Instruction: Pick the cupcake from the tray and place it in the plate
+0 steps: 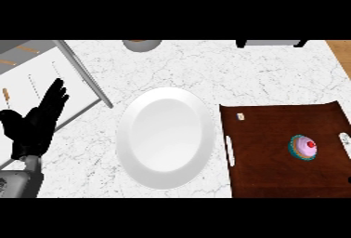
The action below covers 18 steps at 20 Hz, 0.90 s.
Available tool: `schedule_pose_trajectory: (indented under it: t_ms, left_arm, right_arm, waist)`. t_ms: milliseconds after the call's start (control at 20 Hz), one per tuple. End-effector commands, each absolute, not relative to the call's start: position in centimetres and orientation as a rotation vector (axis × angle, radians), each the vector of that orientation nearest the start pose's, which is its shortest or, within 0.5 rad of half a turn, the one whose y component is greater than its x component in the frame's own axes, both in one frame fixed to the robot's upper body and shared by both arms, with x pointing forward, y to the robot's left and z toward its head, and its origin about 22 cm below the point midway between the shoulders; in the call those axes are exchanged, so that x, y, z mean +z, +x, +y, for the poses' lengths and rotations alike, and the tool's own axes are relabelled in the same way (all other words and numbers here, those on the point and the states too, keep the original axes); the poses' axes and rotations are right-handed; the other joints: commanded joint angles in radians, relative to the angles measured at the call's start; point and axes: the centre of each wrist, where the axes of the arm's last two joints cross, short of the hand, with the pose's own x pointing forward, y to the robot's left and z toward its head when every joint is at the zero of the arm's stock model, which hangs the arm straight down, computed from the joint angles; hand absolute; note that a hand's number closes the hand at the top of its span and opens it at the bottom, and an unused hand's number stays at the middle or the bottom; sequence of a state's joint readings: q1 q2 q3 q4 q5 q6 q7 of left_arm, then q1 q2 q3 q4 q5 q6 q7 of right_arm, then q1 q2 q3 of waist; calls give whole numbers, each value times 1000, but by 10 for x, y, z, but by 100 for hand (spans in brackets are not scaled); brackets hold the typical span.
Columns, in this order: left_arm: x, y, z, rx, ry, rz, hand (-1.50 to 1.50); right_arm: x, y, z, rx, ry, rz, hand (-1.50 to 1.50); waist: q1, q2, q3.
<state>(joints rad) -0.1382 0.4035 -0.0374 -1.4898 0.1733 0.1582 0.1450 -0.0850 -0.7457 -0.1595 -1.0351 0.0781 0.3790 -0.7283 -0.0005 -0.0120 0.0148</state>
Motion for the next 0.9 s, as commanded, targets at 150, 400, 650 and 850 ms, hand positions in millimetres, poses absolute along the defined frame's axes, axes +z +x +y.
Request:
schedule_pose_trajectory:
  t_ms: [150,400,650,850]
  left_arm:
    - [23,280,286,-78,182,-1406,0]
    - [9,286,283,-66,202,-1412,0]
    - [32,289,292,-69,169,-1406,0]
    - [19,284,290,-88,171,-1415,0]
  right_arm:
    - [34,240,-464,896,-242,-1530,-150]
    - [46,246,-458,1018,-349,-1465,-150]
    - [48,264,-443,1070,-398,-1370,-150]
    - [52,270,-442,1156,-404,-1288,-150]
  waist:
    - [-3,15,-15]
    - [-13,16,-16]
    - [0,14,-15]
    - [3,15,-15]
